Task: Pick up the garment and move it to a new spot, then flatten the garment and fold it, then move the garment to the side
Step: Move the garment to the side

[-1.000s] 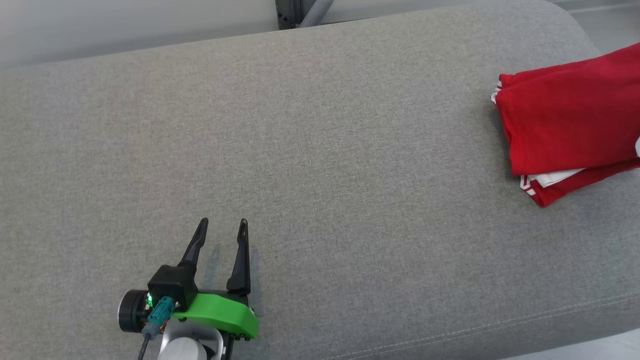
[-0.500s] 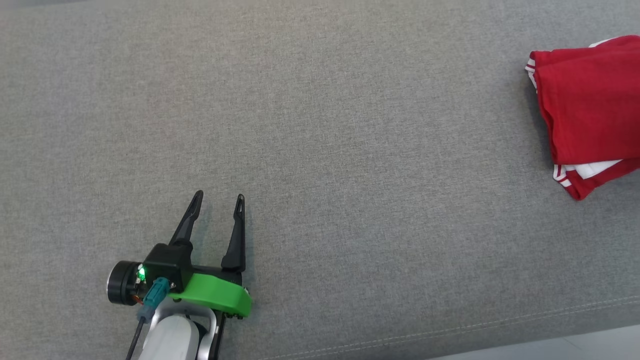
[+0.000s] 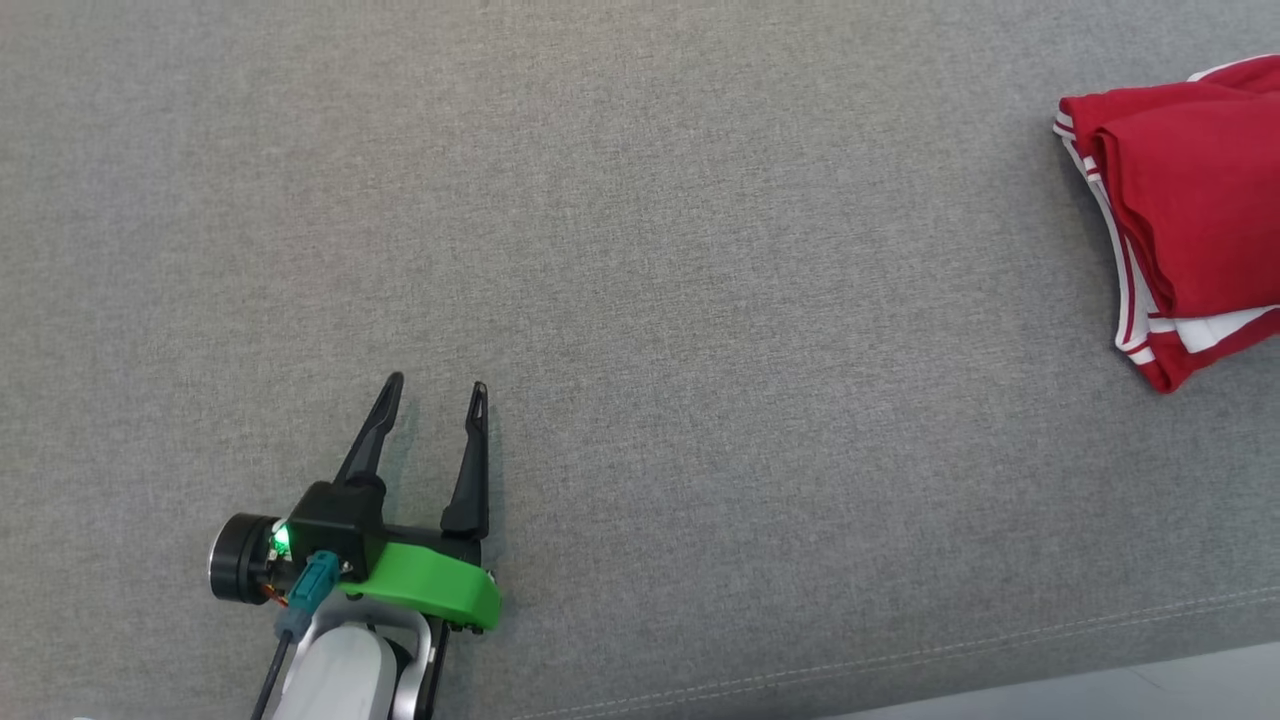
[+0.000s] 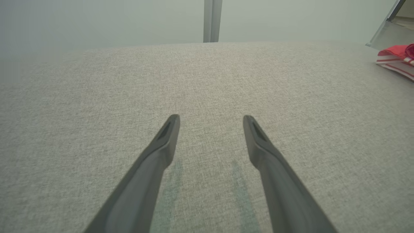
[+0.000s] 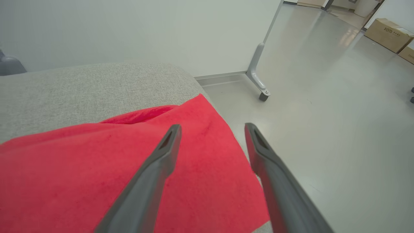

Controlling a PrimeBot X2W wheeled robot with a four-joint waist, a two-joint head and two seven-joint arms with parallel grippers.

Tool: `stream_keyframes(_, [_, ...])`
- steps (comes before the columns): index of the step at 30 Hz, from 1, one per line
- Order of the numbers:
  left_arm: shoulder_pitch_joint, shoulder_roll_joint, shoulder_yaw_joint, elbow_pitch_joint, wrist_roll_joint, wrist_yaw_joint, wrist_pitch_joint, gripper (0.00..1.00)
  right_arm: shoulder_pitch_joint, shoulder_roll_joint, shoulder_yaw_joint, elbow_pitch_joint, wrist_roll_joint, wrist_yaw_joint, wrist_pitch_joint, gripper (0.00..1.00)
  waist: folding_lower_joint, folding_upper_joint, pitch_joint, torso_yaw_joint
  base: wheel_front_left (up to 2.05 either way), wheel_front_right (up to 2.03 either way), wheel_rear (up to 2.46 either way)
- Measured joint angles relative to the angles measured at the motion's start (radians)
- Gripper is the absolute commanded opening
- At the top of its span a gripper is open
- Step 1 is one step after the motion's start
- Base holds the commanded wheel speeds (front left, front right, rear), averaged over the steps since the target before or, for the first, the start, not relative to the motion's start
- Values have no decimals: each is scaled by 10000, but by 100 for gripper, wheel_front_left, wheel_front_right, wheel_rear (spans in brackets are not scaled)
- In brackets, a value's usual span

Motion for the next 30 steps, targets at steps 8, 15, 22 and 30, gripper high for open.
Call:
stream_keyframes(8, [-11, -96, 44, 54, -362, -52, 0, 100, 228, 725, 472, -589, -125, 0, -178, 100, 0, 0, -564, -192, 0, 0, 0])
stream_keyframes(15, [49, -249, 391, 27, -771, -38, 2, 100, 1426, 1569, 1885, -2832, 813, 0, -217, 100, 0, 0, -1369, -322, 0, 0, 0])
stream_keyframes(22, [384, -343, 928, 153, -963, 401, 2, 100, 3456, 2151, 3444, -5436, 1979, 0, -219, 100, 0, 0, -2229, -371, 0, 0, 0])
stream_keyframes(30, [926, -384, 1369, 215, -940, 633, 0, 100, 5933, 2963, 3578, -8282, 2309, 0, -219, 100, 0, 0, -2998, -140, 0, 0, 0])
